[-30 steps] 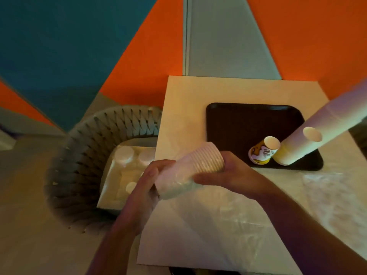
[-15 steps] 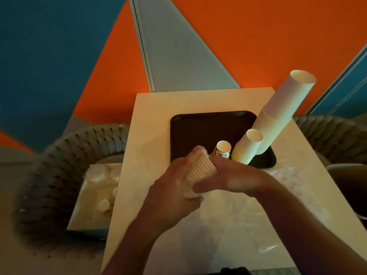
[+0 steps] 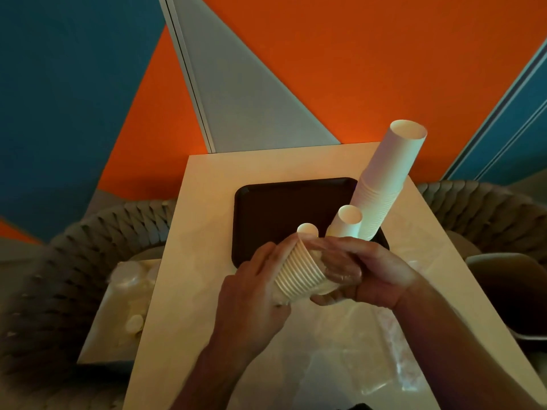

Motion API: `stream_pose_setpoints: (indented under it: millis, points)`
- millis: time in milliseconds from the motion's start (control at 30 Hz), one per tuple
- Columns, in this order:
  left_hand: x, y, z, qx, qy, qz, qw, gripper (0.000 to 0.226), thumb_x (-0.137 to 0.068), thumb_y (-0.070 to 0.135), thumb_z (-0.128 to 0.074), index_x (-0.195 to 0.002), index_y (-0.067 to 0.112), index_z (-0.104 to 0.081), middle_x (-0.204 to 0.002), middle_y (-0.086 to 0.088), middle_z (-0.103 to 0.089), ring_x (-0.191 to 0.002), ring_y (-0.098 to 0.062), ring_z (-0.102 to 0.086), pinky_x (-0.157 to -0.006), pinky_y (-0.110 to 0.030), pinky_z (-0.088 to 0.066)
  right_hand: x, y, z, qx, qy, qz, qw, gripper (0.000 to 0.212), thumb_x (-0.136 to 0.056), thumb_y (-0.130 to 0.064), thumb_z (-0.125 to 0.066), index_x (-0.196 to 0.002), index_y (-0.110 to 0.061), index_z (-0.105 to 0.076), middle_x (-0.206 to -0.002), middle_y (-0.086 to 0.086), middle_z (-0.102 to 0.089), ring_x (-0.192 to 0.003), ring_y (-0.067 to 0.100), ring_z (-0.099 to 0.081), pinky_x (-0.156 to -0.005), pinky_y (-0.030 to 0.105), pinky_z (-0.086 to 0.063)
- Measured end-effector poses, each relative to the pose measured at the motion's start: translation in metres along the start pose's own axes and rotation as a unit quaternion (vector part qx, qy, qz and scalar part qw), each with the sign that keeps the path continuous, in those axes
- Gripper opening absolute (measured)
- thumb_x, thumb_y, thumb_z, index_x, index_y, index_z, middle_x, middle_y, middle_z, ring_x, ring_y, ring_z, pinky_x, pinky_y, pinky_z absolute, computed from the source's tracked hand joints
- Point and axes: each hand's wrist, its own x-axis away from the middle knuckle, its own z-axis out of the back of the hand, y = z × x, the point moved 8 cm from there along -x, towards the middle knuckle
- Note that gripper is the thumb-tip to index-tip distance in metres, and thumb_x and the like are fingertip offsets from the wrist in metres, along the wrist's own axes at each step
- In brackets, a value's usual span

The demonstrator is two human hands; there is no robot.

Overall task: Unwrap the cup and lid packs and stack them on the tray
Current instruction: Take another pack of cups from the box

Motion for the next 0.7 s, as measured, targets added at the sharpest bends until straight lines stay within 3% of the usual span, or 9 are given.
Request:
stream_pose_setpoints:
  millis: [100,167,200,267,367,467,567,633,700]
  points:
    - [-0.002,0.001,-0.002,-0.013,0.011,0.01,1.0,0.11,-0.074,0.03,-0.082,-0.154,0.051,-0.01,-0.141,0.017,-0.04,-0.114,-0.006,-0.048,-0.08,-0.035,-0.056,0.004,-0.006,0.009,-0.006,-0.003,0.02,1.0,0.064,-0.065,-0.043,-0.091,-0.121,-0.02,-0.073,-0.11,0.022,-0.035,-0.103,0.043,-0.037,-0.085,0.056,-0.056]
    - [-0.003,0.001,-0.004,-0.017,0.012,0.015,1.0,0.109,-0.074,0.027,-0.082,-0.154,0.05,-0.011,-0.14,0.017,-0.04,-0.112,-0.006,-0.049,-0.078,-0.036,-0.056,0.007,-0.016,0.015,-0.024,-0.001,0.054,0.998,0.072,-0.064,-0.042,-0.092,-0.13,-0.026,-0.068,-0.106,0.016,-0.038,-0.099,0.037,-0.037,-0.089,0.064,-0.052]
    - [-0.004,0.001,-0.005,-0.019,0.012,0.018,1.0,0.109,-0.073,0.026,-0.081,-0.154,0.05,-0.012,-0.14,0.017,-0.04,-0.111,-0.006,-0.049,-0.078,-0.037,-0.056,0.01,-0.021,0.017,-0.032,0.0,0.069,0.997,0.077,-0.064,-0.039,-0.093,-0.135,-0.03,-0.064,-0.095,0.013,-0.043,-0.087,0.034,-0.04,-0.087,0.064,-0.053]
    - [-0.004,0.002,-0.007,-0.024,0.014,0.024,0.999,0.109,-0.073,0.026,-0.08,-0.154,0.05,-0.012,-0.14,0.017,-0.04,-0.109,-0.007,-0.05,-0.076,-0.037,-0.056,0.017,-0.032,0.023,-0.051,0.017,0.089,0.995,0.085,-0.063,-0.03,-0.092,-0.141,-0.03,-0.058,-0.06,0.007,-0.047,-0.054,0.017,-0.044,-0.073,0.05,-0.06]
    - [-0.003,-0.001,-0.008,-0.029,0.021,0.037,0.999,0.112,-0.072,0.026,-0.083,-0.152,0.053,-0.009,-0.139,0.017,-0.04,-0.113,-0.007,-0.049,-0.078,-0.037,-0.056,0.025,-0.048,0.036,-0.083,0.039,0.122,0.988,0.094,-0.056,-0.031,-0.096,-0.142,-0.024,-0.059,-0.048,-0.001,-0.038,-0.045,0.009,-0.027,-0.052,0.025,-0.045]
    - [-0.004,-0.004,-0.006,-0.033,0.03,0.048,0.998,0.114,-0.071,0.028,-0.086,-0.151,0.053,-0.009,-0.14,0.018,-0.039,-0.117,-0.006,-0.045,-0.08,-0.038,-0.057,0.03,-0.061,0.059,-0.058,0.116,0.152,0.98,0.059,-0.078,-0.03,-0.076,-0.136,-0.024,-0.063,-0.054,-0.001,-0.032,-0.048,0.009,-0.031,-0.059,0.028,-0.047]
    - [-0.004,-0.006,-0.005,-0.042,0.04,0.054,0.997,0.117,-0.068,0.028,-0.088,-0.152,0.05,-0.01,-0.139,0.017,-0.039,-0.117,-0.004,-0.042,-0.082,-0.038,-0.057,0.036,-0.073,0.078,0.091,0.231,0.181,0.952,0.026,-0.096,-0.011,-0.058,-0.117,-0.016,-0.071,-0.06,0.0,-0.044,-0.059,0.013,-0.04,-0.064,0.03,-0.042]
    - [-0.004,-0.005,-0.004,-0.045,0.049,0.058,0.996,0.119,-0.066,0.027,-0.09,-0.152,0.049,-0.011,-0.139,0.015,-0.041,-0.116,-0.002,-0.041,-0.082,-0.037,-0.058,0.037,-0.076,0.079,0.192,0.252,0.181,0.931,0.023,-0.097,-0.002,-0.055,-0.099,-0.011,-0.076,-0.063,0.001,-0.054,-0.061,0.014,-0.046,-0.06,0.025,-0.042]
    - [-0.002,-0.006,-0.003,-0.045,0.059,0.06,0.995,0.121,-0.063,0.025,-0.092,-0.152,0.047,-0.014,-0.139,0.014,-0.043,-0.115,-0.002,-0.04,-0.082,-0.037,-0.058,0.034,-0.073,0.07,0.259,0.219,0.141,0.93,0.026,-0.096,0.003,-0.055,-0.091,-0.008,-0.078,-0.07,0.002,-0.065,-0.061,0.011,-0.055,-0.059,0.022,-0.047]
